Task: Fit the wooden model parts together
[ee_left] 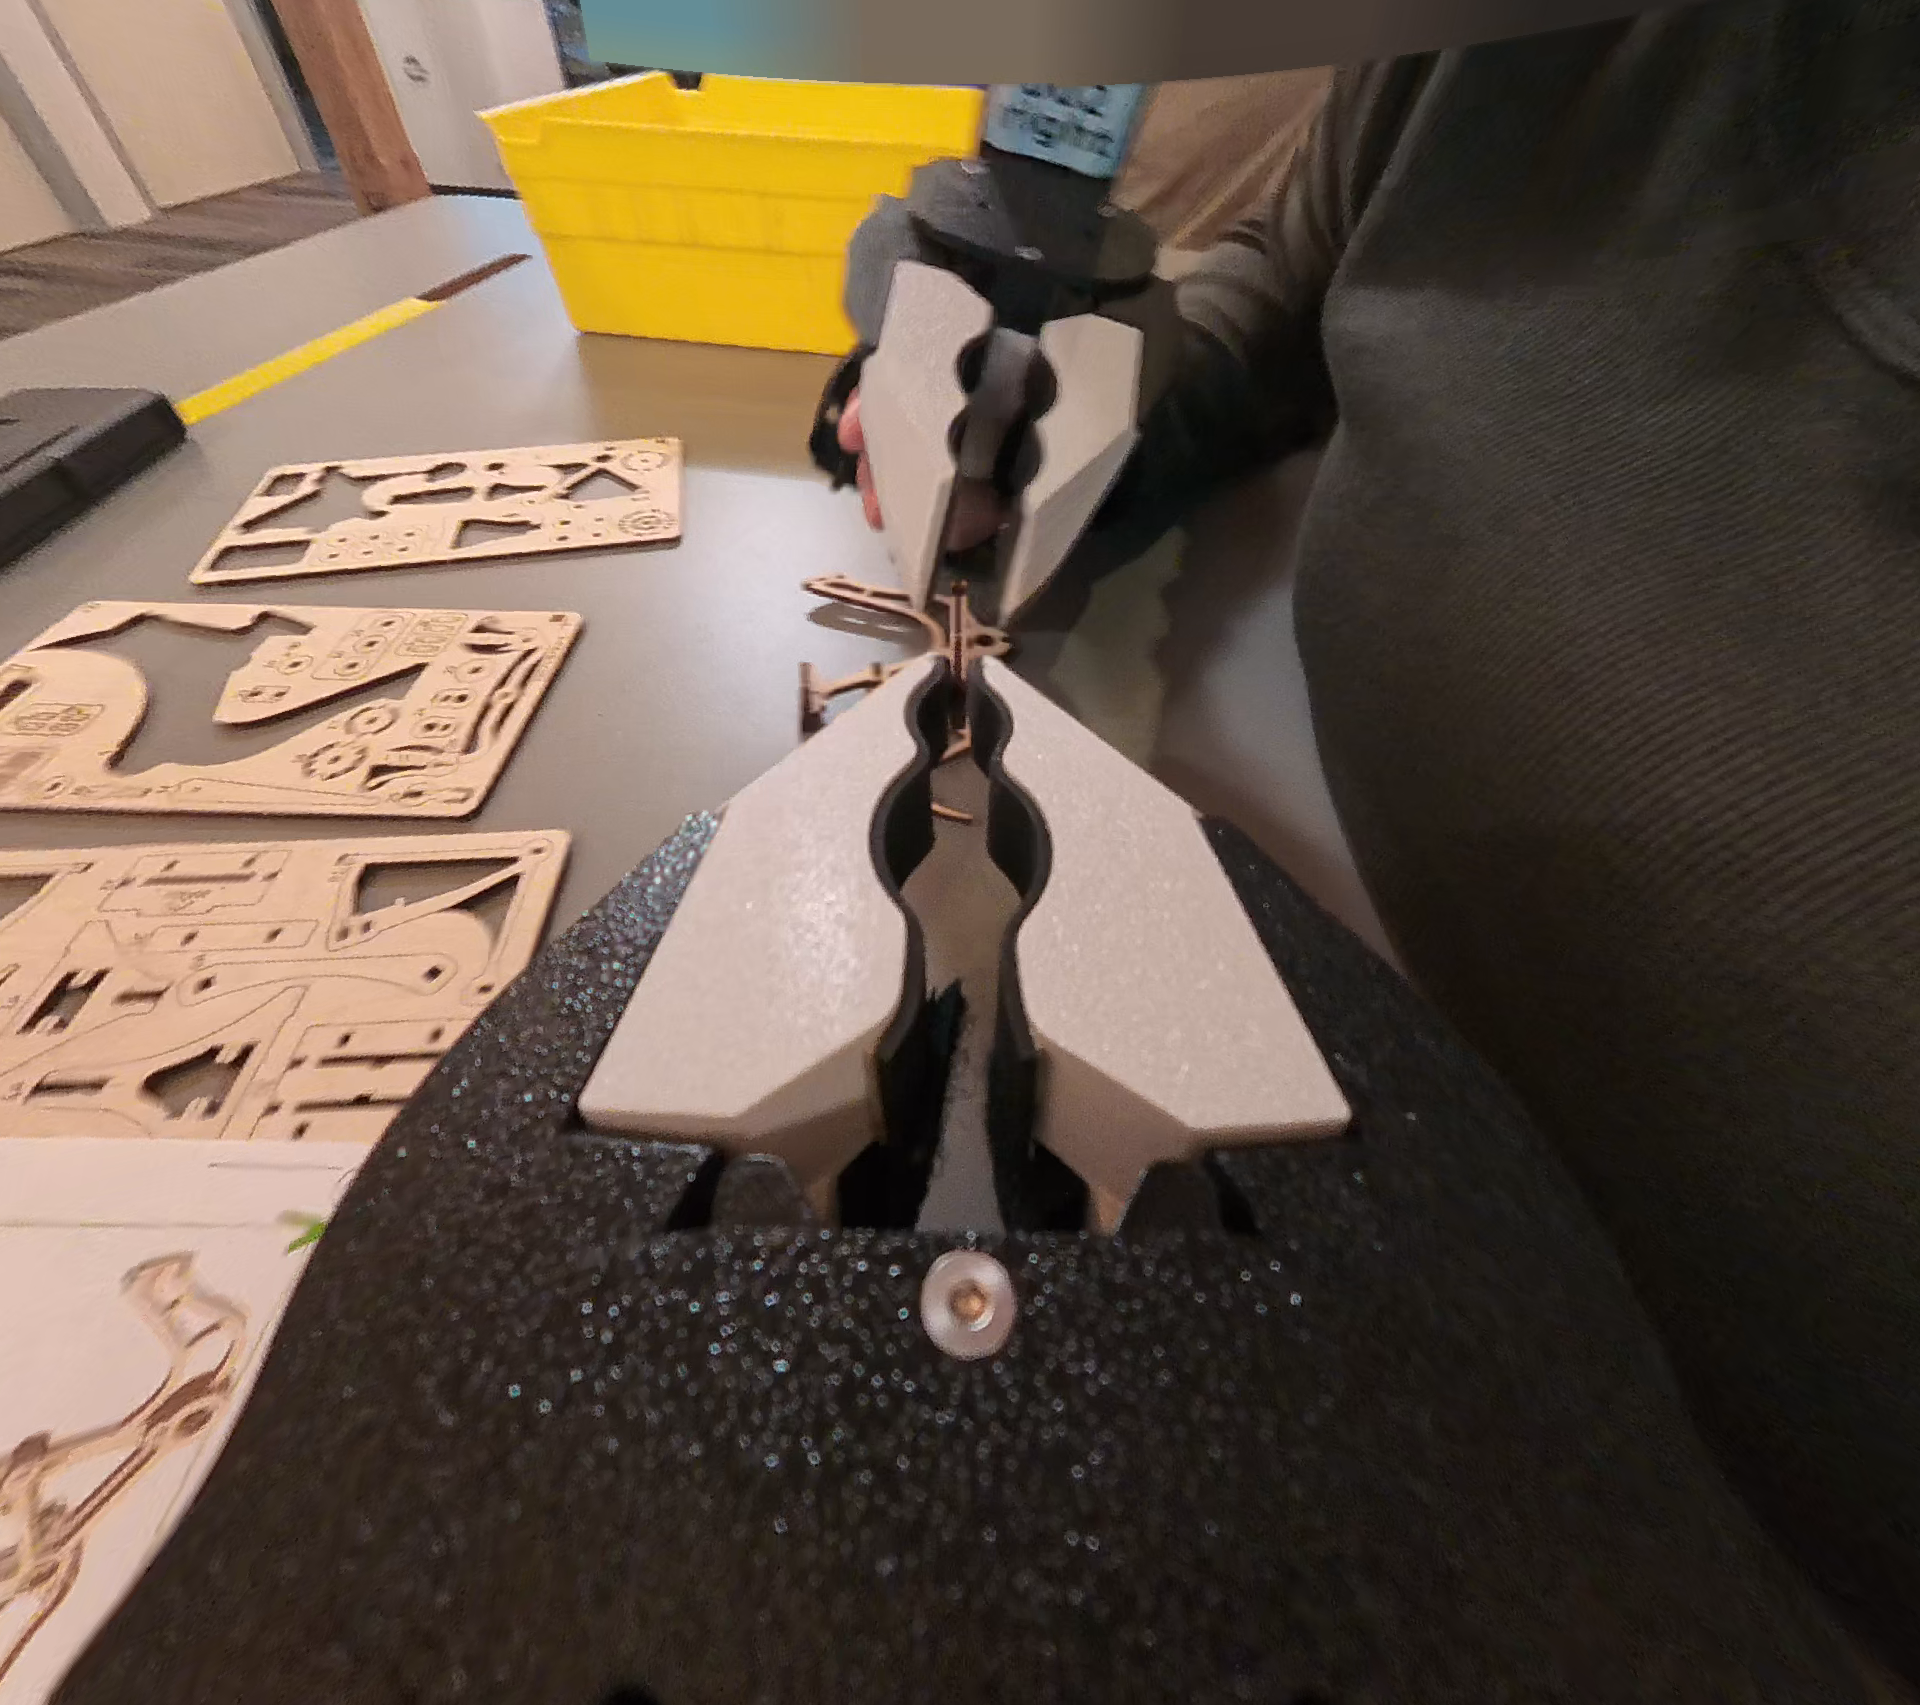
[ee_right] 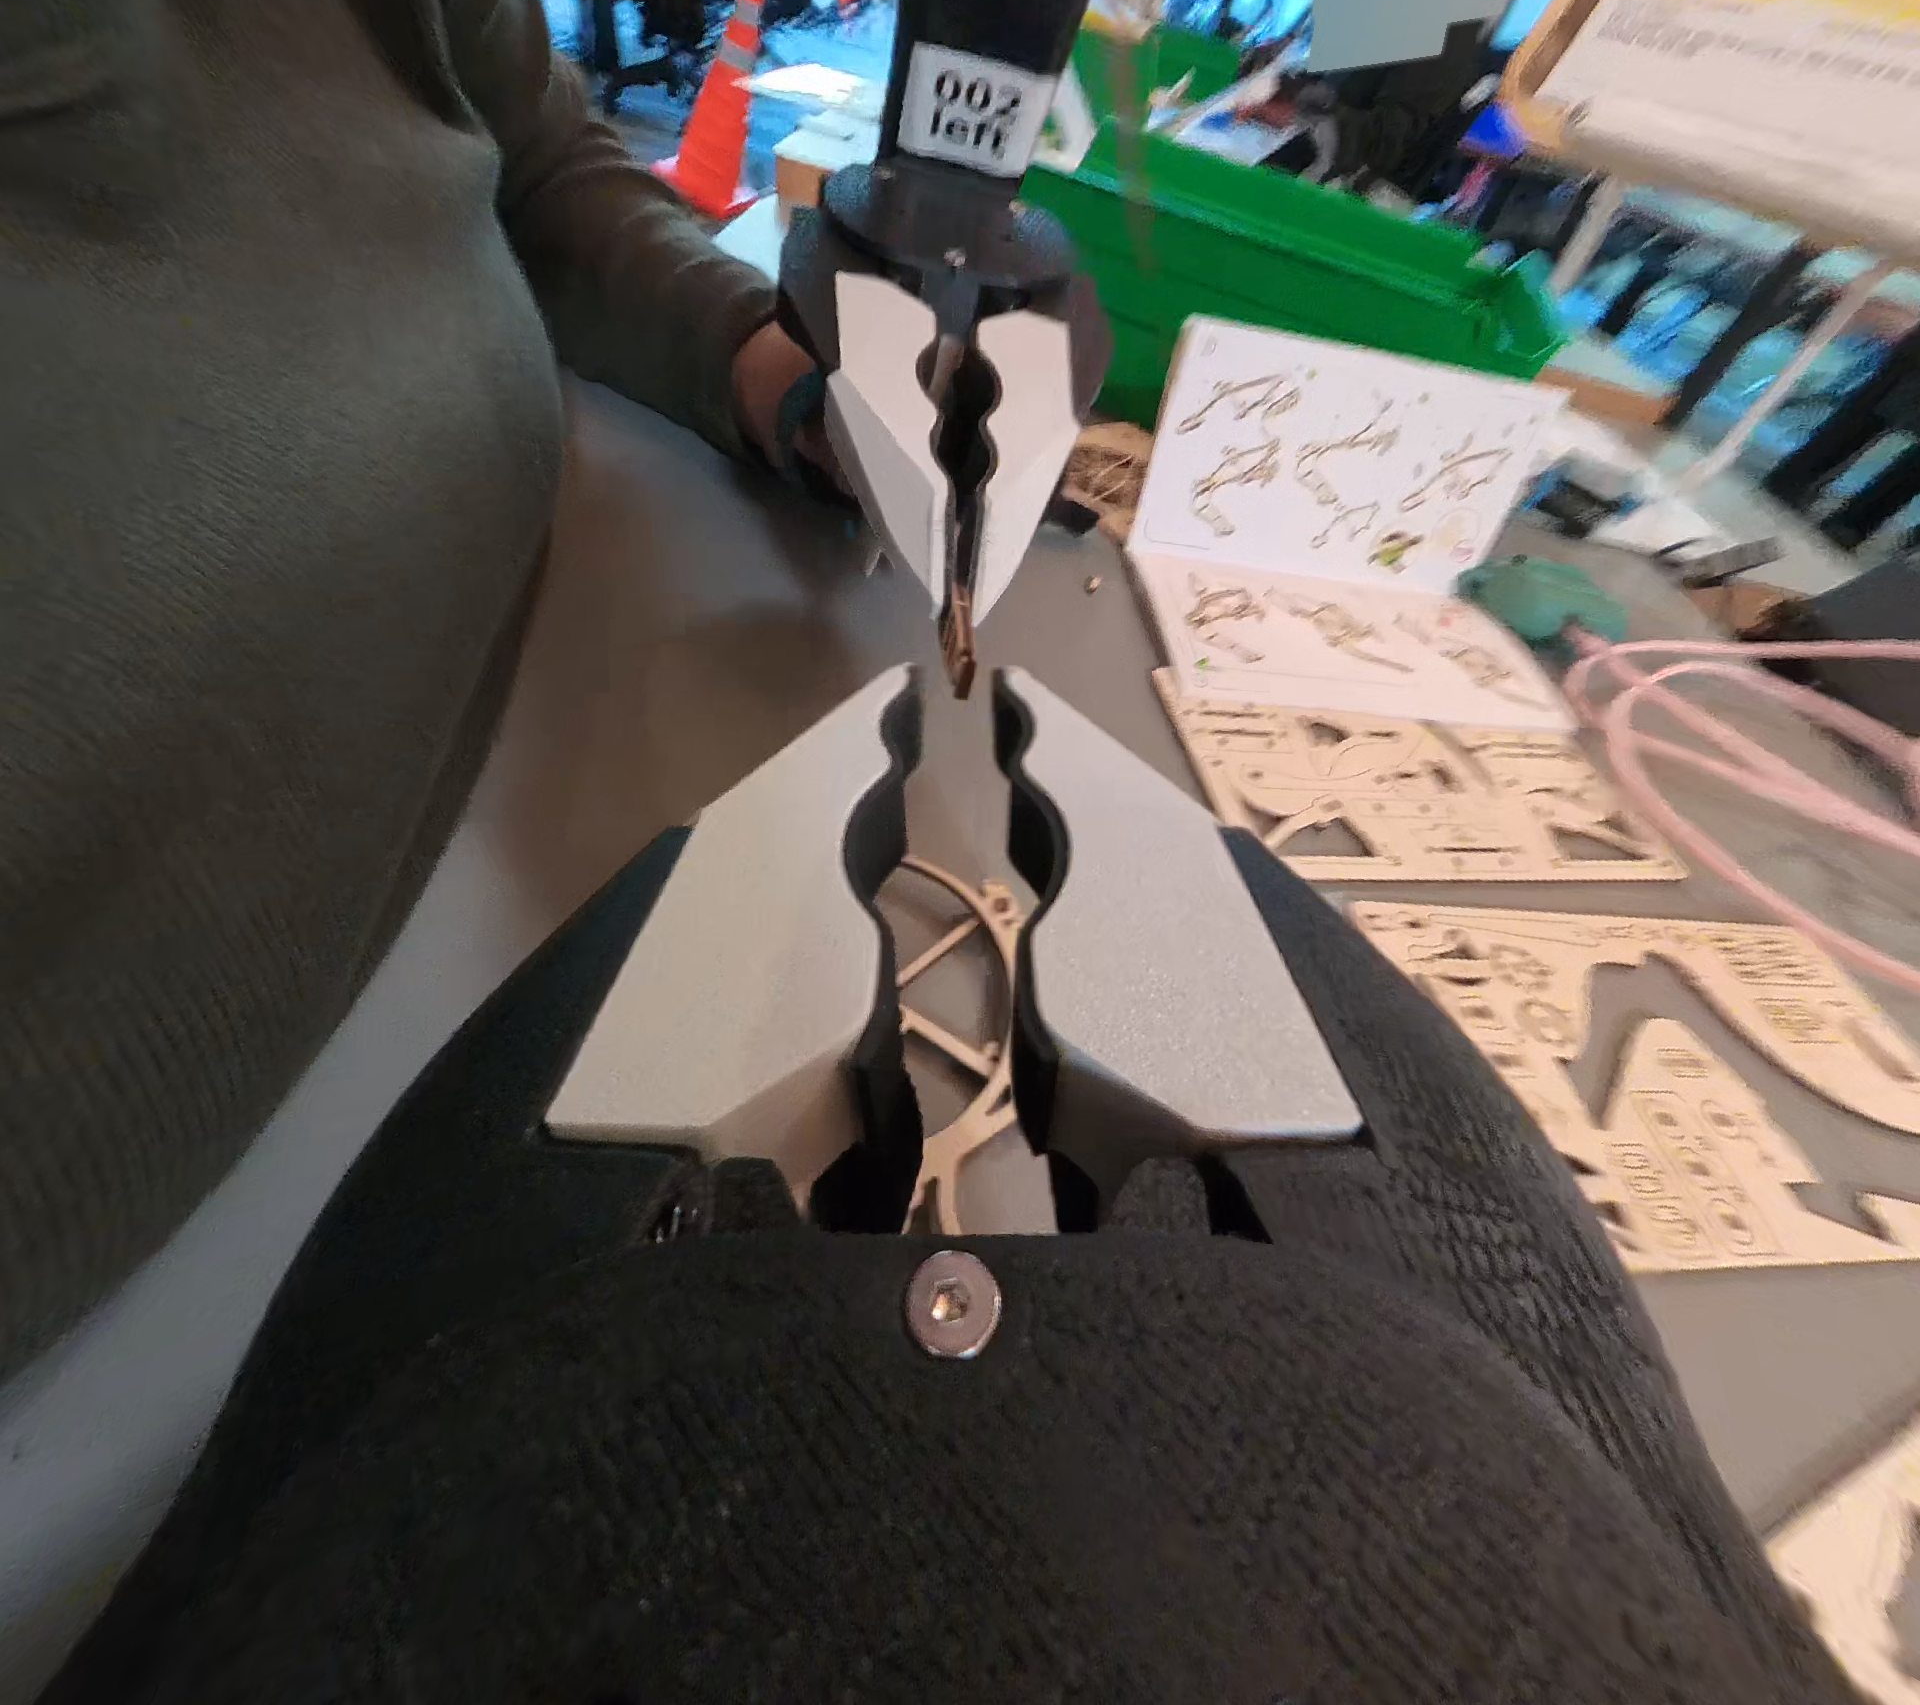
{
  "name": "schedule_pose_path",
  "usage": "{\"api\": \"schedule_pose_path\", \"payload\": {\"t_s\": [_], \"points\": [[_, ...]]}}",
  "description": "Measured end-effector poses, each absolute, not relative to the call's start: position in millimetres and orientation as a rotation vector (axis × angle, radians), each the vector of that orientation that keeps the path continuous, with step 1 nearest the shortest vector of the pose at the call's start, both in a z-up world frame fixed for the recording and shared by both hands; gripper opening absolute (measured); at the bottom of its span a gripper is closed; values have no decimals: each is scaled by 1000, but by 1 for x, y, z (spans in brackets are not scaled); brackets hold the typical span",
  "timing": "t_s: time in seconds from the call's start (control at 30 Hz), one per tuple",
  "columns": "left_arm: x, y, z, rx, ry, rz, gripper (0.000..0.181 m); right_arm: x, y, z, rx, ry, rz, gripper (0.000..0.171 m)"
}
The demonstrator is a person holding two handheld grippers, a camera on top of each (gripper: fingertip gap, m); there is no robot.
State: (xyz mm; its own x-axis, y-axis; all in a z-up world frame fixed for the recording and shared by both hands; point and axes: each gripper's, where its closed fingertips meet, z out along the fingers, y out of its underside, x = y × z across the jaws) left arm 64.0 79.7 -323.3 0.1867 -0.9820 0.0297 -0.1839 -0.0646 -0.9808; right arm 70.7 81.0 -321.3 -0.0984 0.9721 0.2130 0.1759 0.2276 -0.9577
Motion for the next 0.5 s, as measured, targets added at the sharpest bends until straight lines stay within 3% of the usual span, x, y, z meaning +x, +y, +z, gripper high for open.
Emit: {"api": "schedule_pose_path", "payload": {"t_s": [0.1,0.33,0.4,0.5], "points": [[53,96,-327,-1514,1157,-883,0,80,92,-315,-1092,-1416,864,18],[23,131,-361,-1498,1421,-93,0,141,177,-304,-1209,-1118,218,21],[23,131,-367,-1482,1475,-21,0,160,200,-312,-1342,-1054,146,11],[23,131,-375,-1490,1522,22,0,182,227,-328,-1542,-960,136,21]]}}
